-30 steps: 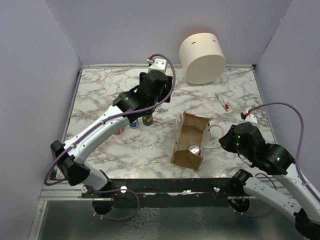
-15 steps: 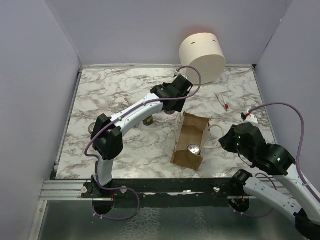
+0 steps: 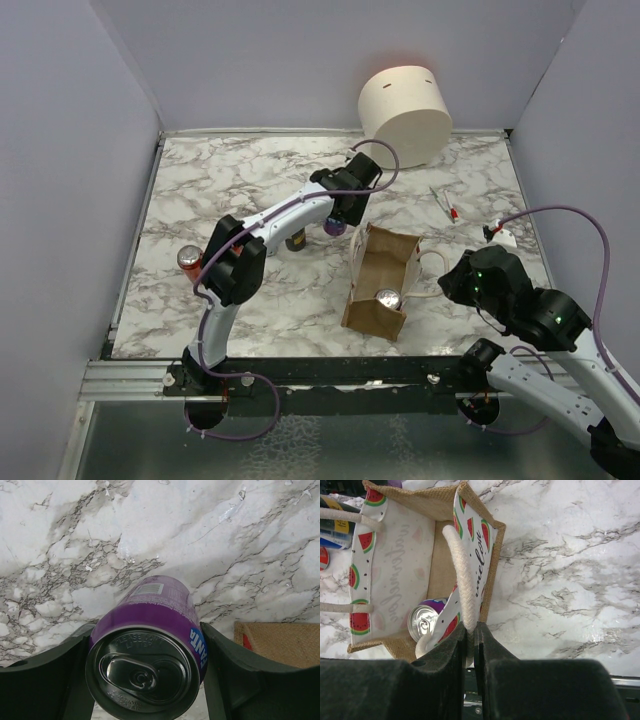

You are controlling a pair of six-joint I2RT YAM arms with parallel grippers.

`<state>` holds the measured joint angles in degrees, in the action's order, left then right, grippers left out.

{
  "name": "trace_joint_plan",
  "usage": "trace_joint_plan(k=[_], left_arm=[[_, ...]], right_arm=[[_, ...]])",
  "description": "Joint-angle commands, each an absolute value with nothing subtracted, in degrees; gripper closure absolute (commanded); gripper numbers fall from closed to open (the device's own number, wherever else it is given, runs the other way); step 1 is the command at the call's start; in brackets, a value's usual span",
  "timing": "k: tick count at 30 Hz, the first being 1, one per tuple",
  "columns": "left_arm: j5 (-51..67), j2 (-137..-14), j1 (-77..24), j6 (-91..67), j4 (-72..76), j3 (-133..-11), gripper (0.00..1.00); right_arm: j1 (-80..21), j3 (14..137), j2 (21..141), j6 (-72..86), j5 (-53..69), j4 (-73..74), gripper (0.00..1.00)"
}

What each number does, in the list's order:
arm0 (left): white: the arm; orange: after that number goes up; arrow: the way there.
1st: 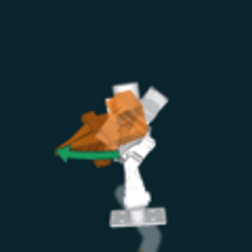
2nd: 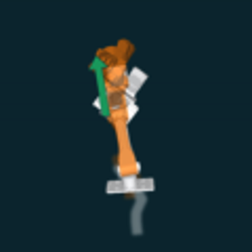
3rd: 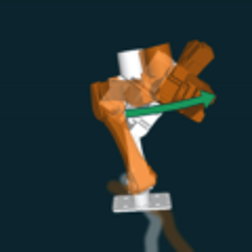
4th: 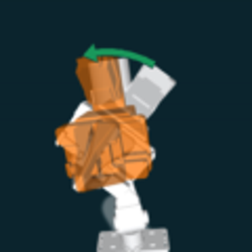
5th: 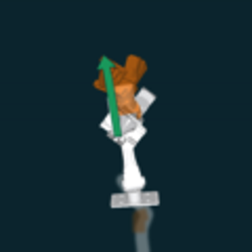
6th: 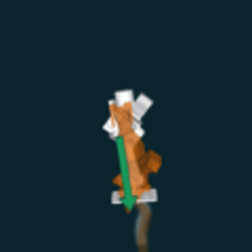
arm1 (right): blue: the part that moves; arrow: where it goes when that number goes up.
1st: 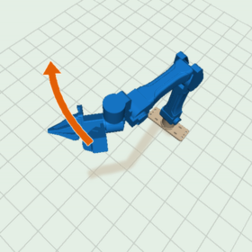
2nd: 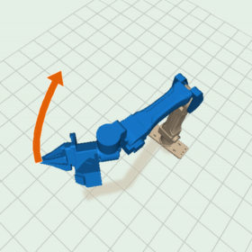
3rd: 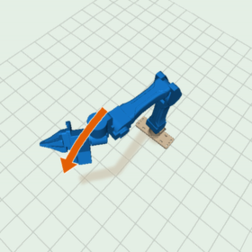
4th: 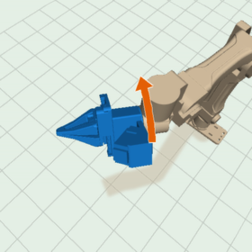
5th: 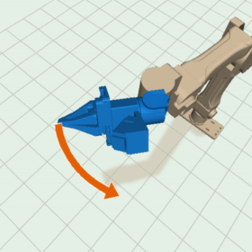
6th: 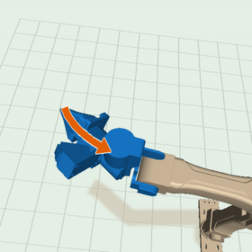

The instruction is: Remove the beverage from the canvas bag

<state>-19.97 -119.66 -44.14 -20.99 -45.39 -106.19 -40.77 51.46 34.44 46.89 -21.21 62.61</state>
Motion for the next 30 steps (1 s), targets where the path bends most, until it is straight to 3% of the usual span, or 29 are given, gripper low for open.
trace_joint_plan(k=[1,11,15,30], left_arm=[[-19.83,-119.22,-43.52,-21.22,-42.11,-105.93,1.0],[-19.4,-118.94,-42.39,-22.24,-40.14,-101.73,1.0],[-19.22,-118.76,-42.28,-22.32,-39.27,-100.0,0.94],[-18.16,-113.73,-42.23,-21.14,-38.52,-96.7,0.26]], right_arm=[[-40.87,51.68,33.66,47.81,-22.8,63.04,0.89],[-40.87,51.68,33.58,47.8,-22.84,63.04,0.89],[-40.86,51.7,33.33,47.98,-22.88,63.06,0.89],[-40.87,51.65,32.96,48.21,-22.95,63.11,0.89]])
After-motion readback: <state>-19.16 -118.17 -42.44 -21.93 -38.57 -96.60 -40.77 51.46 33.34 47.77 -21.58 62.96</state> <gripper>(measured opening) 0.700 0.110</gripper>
